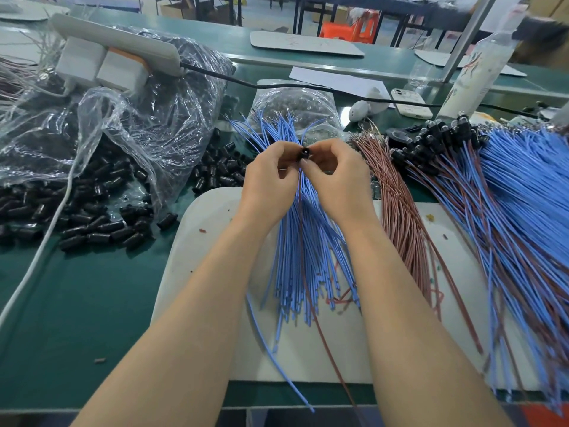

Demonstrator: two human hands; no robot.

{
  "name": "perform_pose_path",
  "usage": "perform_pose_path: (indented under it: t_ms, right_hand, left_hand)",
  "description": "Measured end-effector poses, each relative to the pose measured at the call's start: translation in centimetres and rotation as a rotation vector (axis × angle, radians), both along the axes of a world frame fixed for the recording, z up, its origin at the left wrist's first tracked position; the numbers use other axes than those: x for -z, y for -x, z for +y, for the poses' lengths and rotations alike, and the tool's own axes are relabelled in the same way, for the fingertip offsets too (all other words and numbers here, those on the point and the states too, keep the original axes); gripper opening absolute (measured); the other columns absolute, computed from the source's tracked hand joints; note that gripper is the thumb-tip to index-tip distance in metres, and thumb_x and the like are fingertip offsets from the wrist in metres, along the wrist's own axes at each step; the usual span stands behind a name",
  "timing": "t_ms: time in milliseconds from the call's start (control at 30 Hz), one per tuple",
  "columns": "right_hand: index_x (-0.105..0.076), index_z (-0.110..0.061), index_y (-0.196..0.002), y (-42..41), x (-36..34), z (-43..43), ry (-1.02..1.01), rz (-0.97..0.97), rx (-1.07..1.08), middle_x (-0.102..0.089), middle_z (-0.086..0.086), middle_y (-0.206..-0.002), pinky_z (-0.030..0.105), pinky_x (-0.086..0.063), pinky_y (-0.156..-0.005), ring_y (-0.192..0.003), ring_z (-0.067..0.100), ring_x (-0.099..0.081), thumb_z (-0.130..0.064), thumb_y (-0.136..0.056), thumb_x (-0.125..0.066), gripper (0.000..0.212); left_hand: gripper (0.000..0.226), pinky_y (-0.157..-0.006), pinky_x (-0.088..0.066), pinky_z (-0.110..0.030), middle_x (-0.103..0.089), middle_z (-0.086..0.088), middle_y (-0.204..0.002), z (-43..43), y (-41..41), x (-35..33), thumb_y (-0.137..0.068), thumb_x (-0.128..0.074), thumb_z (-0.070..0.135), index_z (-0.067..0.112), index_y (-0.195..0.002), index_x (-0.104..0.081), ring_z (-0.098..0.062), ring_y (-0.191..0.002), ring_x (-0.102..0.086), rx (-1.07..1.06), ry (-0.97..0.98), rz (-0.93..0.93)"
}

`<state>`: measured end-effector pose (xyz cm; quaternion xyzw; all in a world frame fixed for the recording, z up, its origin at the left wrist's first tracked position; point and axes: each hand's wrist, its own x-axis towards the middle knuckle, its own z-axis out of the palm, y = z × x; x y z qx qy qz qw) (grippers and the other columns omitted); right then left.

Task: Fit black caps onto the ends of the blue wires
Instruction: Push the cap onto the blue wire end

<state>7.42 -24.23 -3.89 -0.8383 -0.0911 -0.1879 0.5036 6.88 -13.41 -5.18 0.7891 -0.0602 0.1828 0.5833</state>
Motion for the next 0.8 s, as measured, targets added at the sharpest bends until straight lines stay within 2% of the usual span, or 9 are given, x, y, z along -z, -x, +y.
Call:
perform_pose_path:
  t_ms: [67,133,200,267,333,400,500,800]
  right_hand:
    - [-0.061,-0.017,-0.092,0.00,0.02,-0.06,-0.026,-0.022,0.018,-0.060,-0.015,-0.078,0.017,-0.048,-0.076,-0.074,0.001,-0.059,-0.010,-0.085,-0.066,0.010]
    - [-0.058,-0.017,-0.090,-0.06,0.06,-0.09,-0.062,-0.031,0.027,-0.059,-0.017,-0.076,0.012,-0.046,-0.073,-0.070,-0.008,-0.056,-0.011,-0.086,-0.065,0.010]
    - [-0.057,-0.017,-0.092,-0.16,0.07,-0.09,-0.109,-0.015,0.031,-0.058,-0.015,-0.078,0.011,-0.046,-0.073,-0.069,-0.010,-0.055,-0.011,-0.087,-0.064,0.010]
    - [-0.057,-0.017,-0.097,-0.26,0.04,-0.09,-0.150,0.014,0.027,-0.061,-0.010,-0.082,0.021,-0.050,-0.078,-0.078,-0.001,-0.060,-0.011,-0.088,-0.063,0.012]
    - [-0.059,-0.016,-0.102,-0.28,0.00,-0.08,-0.177,0.043,0.012,-0.064,-0.002,-0.088,0.035,-0.053,-0.086,-0.087,0.016,-0.065,-0.009,-0.090,-0.061,0.014]
    - [-0.062,-0.010,-0.104,-0.38,0.00,-0.11,-0.189,0.061,-0.006,-0.066,0.003,-0.092,0.042,-0.053,-0.088,-0.091,0.021,-0.066,-0.009,-0.090,-0.061,0.014]
    - [-0.064,-0.003,-0.107,-0.49,-0.04,-0.16,-0.196,0.091,-0.010,-0.068,0.007,-0.095,0.044,-0.053,-0.089,-0.092,0.022,-0.066,-0.010,-0.090,-0.061,0.018]
    - [-0.065,-0.002,-0.105,-0.65,0.11,-0.30,-0.170,0.134,-0.022,-0.068,0.008,-0.091,0.045,-0.054,-0.088,-0.090,0.024,-0.067,-0.011,-0.090,-0.062,0.018]
  left_hand:
    - [0.027,-0.074,-0.042,-0.003,-0.063,0.017,-0.086,0.06,-0.11,0.21,-0.090,-0.049,-0.001,0.021,-0.099,-0.062,0.001,-0.081,-0.059,-0.030,-0.060,0.004]
    - [0.020,-0.065,-0.037,0.000,-0.065,0.011,-0.087,0.20,-0.32,0.56,-0.093,-0.053,0.009,0.017,-0.106,-0.065,-0.003,-0.076,-0.057,-0.076,-0.144,0.028]
    - [0.017,-0.062,-0.036,-0.001,-0.066,0.006,-0.088,0.32,-0.47,0.81,-0.094,-0.055,0.015,0.016,-0.105,-0.067,-0.009,-0.075,-0.056,-0.090,-0.208,0.047]
    - [0.014,-0.063,-0.037,-0.002,-0.067,0.004,-0.085,0.31,-0.47,0.73,-0.093,-0.056,0.015,0.015,-0.098,-0.069,-0.011,-0.078,-0.060,-0.075,-0.212,0.049]
    - [0.012,-0.065,-0.037,-0.003,-0.068,0.002,-0.083,0.24,-0.43,0.55,-0.092,-0.057,0.014,0.013,-0.093,-0.069,-0.011,-0.079,-0.061,-0.062,-0.205,0.054]
    - [0.010,-0.062,-0.037,-0.002,-0.067,0.003,-0.082,0.16,-0.42,0.48,-0.093,-0.057,0.015,0.012,-0.093,-0.067,-0.008,-0.074,-0.059,-0.056,-0.205,0.065]
    - [0.009,-0.060,-0.036,0.000,-0.062,0.006,-0.078,0.00,-0.38,0.43,-0.094,-0.055,0.015,0.013,-0.091,-0.064,0.001,-0.068,-0.054,-0.056,-0.196,0.072]
    - [0.009,-0.059,-0.037,0.000,-0.058,0.015,-0.072,-0.21,-0.16,0.28,-0.095,-0.055,0.015,0.016,-0.087,-0.060,0.004,-0.067,-0.053,-0.068,-0.162,0.063]
